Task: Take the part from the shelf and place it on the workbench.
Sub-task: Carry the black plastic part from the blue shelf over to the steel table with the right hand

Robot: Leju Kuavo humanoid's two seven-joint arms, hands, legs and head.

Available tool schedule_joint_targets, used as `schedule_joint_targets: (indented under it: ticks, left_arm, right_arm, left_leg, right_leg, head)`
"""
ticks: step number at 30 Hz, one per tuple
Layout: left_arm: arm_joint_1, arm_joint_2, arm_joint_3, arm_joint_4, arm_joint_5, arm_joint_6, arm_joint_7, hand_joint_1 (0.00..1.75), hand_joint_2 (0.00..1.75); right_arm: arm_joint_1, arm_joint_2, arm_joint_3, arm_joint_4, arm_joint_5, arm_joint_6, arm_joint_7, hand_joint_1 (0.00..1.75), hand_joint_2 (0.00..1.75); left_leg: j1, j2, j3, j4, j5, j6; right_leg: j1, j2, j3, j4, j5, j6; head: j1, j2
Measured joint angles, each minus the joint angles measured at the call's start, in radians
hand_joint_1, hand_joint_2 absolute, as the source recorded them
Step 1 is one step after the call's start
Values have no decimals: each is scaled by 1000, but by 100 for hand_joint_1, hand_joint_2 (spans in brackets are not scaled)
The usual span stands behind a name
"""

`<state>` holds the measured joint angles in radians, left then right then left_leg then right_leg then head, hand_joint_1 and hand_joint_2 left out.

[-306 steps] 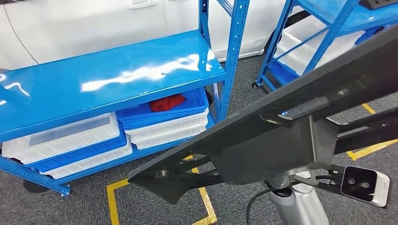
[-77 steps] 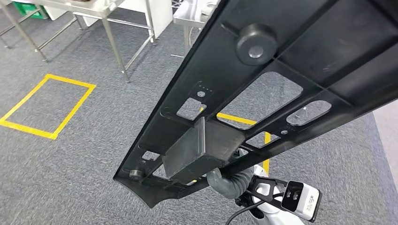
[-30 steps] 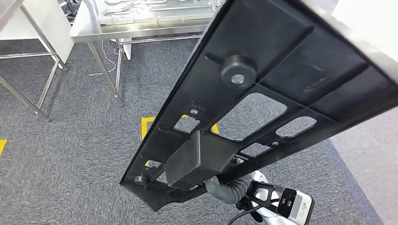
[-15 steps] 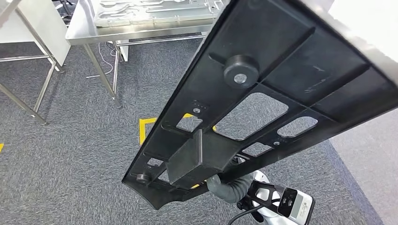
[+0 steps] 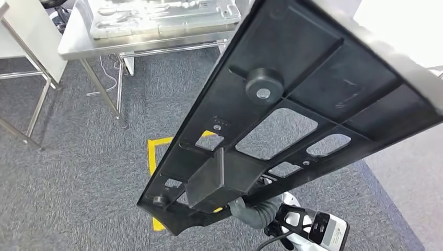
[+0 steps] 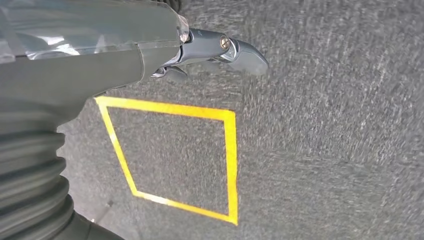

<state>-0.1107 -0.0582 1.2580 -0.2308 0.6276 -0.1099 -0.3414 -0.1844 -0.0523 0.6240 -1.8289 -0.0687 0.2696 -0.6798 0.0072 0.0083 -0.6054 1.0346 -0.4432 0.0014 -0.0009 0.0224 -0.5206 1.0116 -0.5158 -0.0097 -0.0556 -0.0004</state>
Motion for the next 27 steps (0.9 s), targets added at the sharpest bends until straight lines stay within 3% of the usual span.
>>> schedule_joint_targets:
  ticks: [4, 6, 8, 9, 10, 12, 14, 17, 19, 20, 23, 24, 25, 27]
  left_arm:
    - [0, 0, 0, 0, 1, -3, -1, 0, 175]
    - [-1, 0, 0, 0, 0, -3, -1, 0, 175]
    - [-1, 0, 0, 0, 0, -3, -2, 0, 175]
    - [0, 0, 0, 0, 0, -3, -2, 0, 175]
    - [1, 0, 0, 0, 0, -3, -2, 0, 175]
    - [1, 0, 0, 0, 0, -3, -3, 0, 175]
    - [0, 0, 0, 0, 0, -4, -5, 0, 175]
    - [-1, 0, 1, 0, 0, -6, -7, 0, 175]
    - [-4, 0, 1, 0, 0, -7, -8, 0, 175]
    - [-6, 0, 0, 0, 0, -7, -8, 0, 175]
    - [-3, 1, 1, 0, 0, -9, -10, 0, 175]
    - [-1, 1, 1, 0, 0, -9, -10, 0, 175]
    - [1, 1, 1, 0, 0, -9, -10, 0, 175]
    - [2, 2, 1, 0, 0, -9, -10, 0, 175]
  right_arm:
    - [-2, 0, 0, -1, 0, 0, 0, 175, 175]
    - [-4, 0, 0, -1, 0, 0, 0, 175, 175]
    - [-3, 0, 0, 0, 0, 1, -1, 175, 175]
    - [-2, -1, 0, 1, 0, 1, -1, 175, 175]
    - [-2, -1, 0, 2, 0, 1, -1, 175, 175]
    - [-3, -1, 0, 3, 0, 1, -1, 175, 175]
    - [-5, -1, 0, 5, 0, 1, -1, 175, 175]
    - [-6, -1, 0, 8, -2, 0, -1, 175, 175]
    - [-7, 0, 0, 10, -2, -1, -1, 175, 175]
    - [-9, 0, 0, 10, -2, -1, -1, 175, 175]
    - [-8, 0, 0, 10, -1, -6, 0, 175, 175]
    - [-5, 0, 0, 10, 0, -8, 0, 175, 175]
    - [-2, 0, 0, 10, 2, -10, 0, 175, 175]
    - [6, 0, 0, 10, 9, -14, 0, 175, 175]
  left_leg:
    - [4, -1, 24, -25, -12, 20]
    - [5, -1, 40, -31, -19, 27]
    - [6, 0, 52, -31, -31, 29]
    - [6, 0, 59, -31, -38, 28]
    - [6, 0, 69, -31, -45, 27]
    - [7, -1, 91, -31, -62, 21]
    - [6, -1, 107, -32, -77, 10]
    - [5, 2, 122, -30, -87, -9]
    - [7, 2, 115, 5, -92, -17]
    - [9, 2, 94, 48, -102, -19]
    - [10, 1, -23, 224, -167, -24]
    - [10, 1, -52, 252, -178, -25]
    - [10, 1, -67, 248, -169, -24]
    - [8, 0, -51, 147, -89, -16]
  right_leg:
    - [-2, -4, -8, 34, -14, 22]
    - [-6, -9, -64, 134, -53, 31]
    - [-11, -11, -149, 252, -87, 39]
    - [-13, -12, -177, 277, -83, 43]
    - [-15, -13, -187, 265, -58, 45]
    - [-18, -18, -159, 150, 37, 44]
    - [-13, -23, -127, 48, 81, 34]
    - [-6, -21, -116, 23, 78, 9]
    - [-8, -18, -97, 15, 75, -4]
    - [-9, -17, -87, 12, 71, -10]
    - [-5, -15, -66, 10, 53, -22]
    - [-3, -12, -57, 10, 45, -22]
    - [-1, -10, -47, 11, 37, -23]
    - [3, -8, -20, 10, 18, -21]
  head:
    - [0, 0]
    - [0, 0]
    - [0, 0]
    - [0, 0]
    - [0, 0]
    - [0, 0]
    - [0, 0]
    - [1, 0]
    - [1, 0]
    - [1, 0]
    - [1, 0]
    - [1, 0]
    - [1, 0]
    - [1, 0]
